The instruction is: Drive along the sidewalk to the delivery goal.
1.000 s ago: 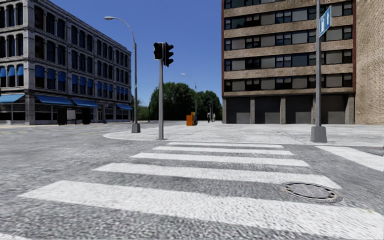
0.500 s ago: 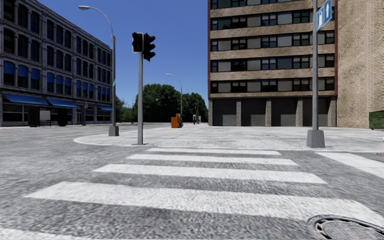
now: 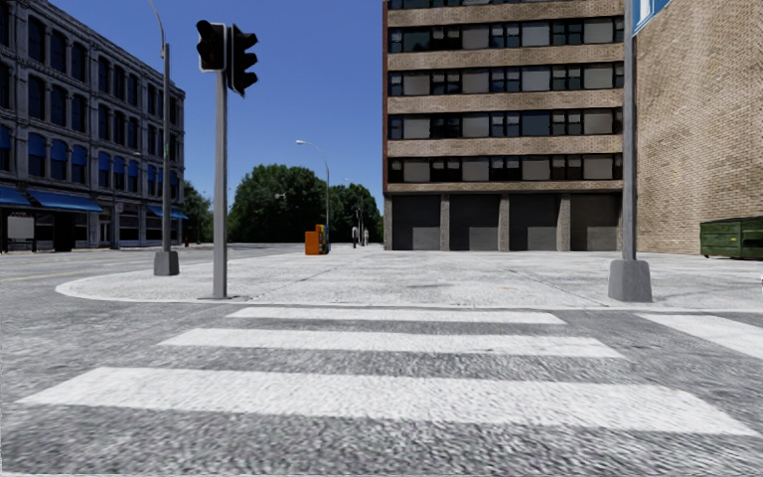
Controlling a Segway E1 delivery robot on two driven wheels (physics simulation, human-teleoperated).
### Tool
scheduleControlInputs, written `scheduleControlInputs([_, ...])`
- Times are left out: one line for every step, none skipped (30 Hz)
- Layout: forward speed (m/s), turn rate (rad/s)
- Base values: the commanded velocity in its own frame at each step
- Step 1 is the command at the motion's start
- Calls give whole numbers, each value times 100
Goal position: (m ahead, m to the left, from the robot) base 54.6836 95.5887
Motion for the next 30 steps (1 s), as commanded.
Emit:
scheduleControlInputs([200, -29])
scheduleControlInputs([200, -29])
scheduleControlInputs([200, -27])
scheduleControlInputs([200, -20])
scheduleControlInputs([200, -20])
scheduleControlInputs([200, -9])
scheduleControlInputs([200, 0])
scheduleControlInputs([200, 0])
scheduleControlInputs([200, 0])
scheduleControlInputs([200, 0])
scheduleControlInputs([200, 0])
scheduleControlInputs([200, 0])
scheduleControlInputs([200, 0])
scheduleControlInputs([200, 0])
scheduleControlInputs([200, 0])
scheduleControlInputs([200, 0])
scheduleControlInputs([200, 0])
scheduleControlInputs([200, 0])
scheduleControlInputs([200, 0])
scheduleControlInputs([200, 0])
scheduleControlInputs([200, 0])
scheduleControlInputs([200, 0])
scheduleControlInputs([200, 0])
scheduleControlInputs([200, 0])
scheduleControlInputs([200, 0])
scheduleControlInputs([200, 0])
scheduleControlInputs([200, 0])
scheduleControlInputs([200, 0])
scheduleControlInputs([200, 0])
scheduleControlInputs([200, 0])
